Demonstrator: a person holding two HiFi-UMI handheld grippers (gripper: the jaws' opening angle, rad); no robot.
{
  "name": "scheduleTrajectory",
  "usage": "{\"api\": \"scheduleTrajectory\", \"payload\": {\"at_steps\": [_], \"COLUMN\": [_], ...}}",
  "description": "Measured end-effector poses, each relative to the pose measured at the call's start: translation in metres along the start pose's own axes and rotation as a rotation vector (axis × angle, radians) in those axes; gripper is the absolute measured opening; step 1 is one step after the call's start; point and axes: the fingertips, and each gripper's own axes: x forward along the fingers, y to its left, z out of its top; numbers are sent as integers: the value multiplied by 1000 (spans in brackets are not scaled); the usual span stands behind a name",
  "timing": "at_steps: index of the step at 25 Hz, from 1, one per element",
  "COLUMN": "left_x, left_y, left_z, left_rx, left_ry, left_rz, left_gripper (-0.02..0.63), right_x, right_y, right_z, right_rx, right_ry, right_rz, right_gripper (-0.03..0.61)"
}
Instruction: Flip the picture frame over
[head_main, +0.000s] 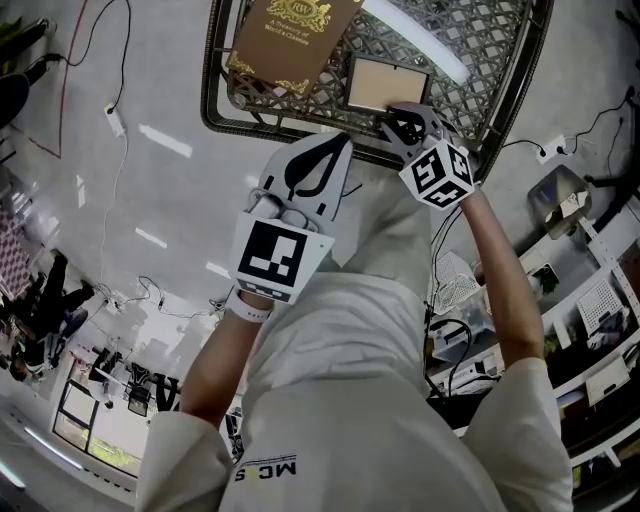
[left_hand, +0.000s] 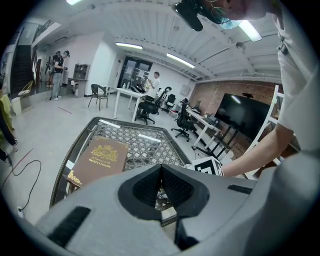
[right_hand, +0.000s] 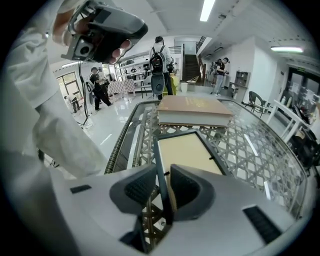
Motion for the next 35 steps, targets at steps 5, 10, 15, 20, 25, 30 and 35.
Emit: {"api": "scheduleTrajectory", "payload": {"at_steps": [5,10,15,20,25,30,35], "left_x": [1,2,3,4,4,5,4], "left_y": [1,-2,-3,-2,-2,-1,3], "left_z": [-2,-2,0,0,0,3,4], "left_rx": [-3,-3,3,6,7,2,-5], "left_ry": [2,2,3,6,5,1,-2], "left_rz": [4,-1,-5,-6,-10,-9,-2], "left_gripper": [20,20,20,20,20,20,20], "right_x": [4,5,4,5,5,5,6], "right_y": [1,1,1,3,0,-2,-5], "right_z": [-6,-6,-5,-5,-4,-1,3], "right_rx": [-11,-23,-16,-18,-12,6,30], "right_ry": [18,14,12,15,18,18,14], "right_rz": [0,-8,-5,-5,-2,10,25], "right_gripper": [94,87,84,61,55,54,54]}}
